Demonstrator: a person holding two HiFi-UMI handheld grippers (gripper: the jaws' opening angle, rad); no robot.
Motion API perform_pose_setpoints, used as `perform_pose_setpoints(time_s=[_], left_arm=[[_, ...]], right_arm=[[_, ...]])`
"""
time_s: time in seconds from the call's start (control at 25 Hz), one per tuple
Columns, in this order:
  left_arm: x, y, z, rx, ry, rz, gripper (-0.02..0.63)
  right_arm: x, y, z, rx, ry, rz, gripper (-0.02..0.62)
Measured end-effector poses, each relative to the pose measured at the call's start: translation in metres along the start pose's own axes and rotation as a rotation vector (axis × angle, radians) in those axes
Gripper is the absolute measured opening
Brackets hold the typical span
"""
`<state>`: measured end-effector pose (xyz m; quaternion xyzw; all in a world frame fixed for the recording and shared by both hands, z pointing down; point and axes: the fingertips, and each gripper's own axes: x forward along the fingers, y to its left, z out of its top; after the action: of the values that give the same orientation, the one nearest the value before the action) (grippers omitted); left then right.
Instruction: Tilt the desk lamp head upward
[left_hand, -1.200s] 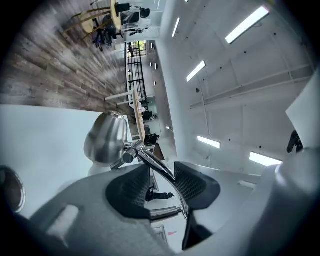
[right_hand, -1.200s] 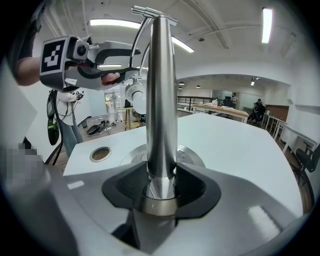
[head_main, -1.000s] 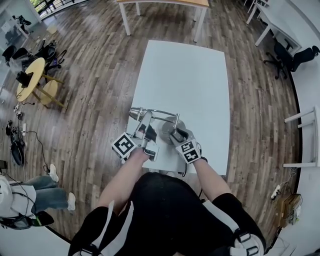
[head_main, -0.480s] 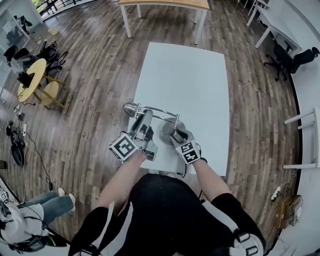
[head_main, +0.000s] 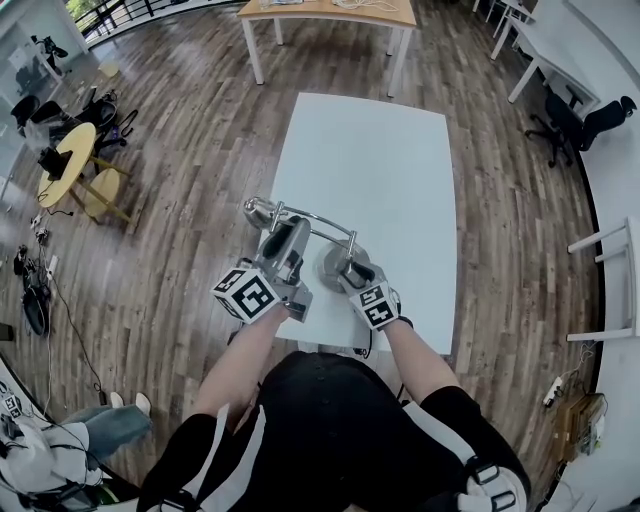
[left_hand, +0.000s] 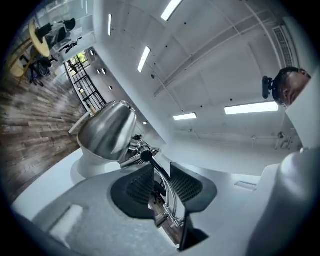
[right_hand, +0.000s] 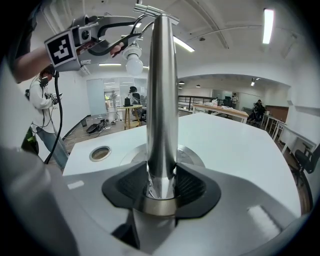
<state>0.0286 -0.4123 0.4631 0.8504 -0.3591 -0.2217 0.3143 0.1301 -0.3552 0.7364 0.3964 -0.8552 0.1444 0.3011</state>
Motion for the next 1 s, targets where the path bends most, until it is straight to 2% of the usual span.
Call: perform_pose_setpoints(time_s=[0.28,0.48,0.84,1.0], left_arm=[[0.006,-0.017,0.003,0.133,0.065,-0.026,0.098],[0.013,-0.033,0.005,0.263,0.124,-0.072,0.097],[0.022,-0.055,0.003,0.42,0.192,-0.123,0.091],[0.028,-0.07,-0.005,0.544,0.249,-0.187,0.092]], right_arm=[[0.0,0.001,0.0,0.004,0.001,-0.005,0.184],[0.002,0.0,0.002,0.004,0.007,-0.006,0.184],[0.003,0.002,0.002,0.011,0.006,-0.008,0.183],[0.002,0.001,0.0,0.009,0.011,-0.002,0.183]])
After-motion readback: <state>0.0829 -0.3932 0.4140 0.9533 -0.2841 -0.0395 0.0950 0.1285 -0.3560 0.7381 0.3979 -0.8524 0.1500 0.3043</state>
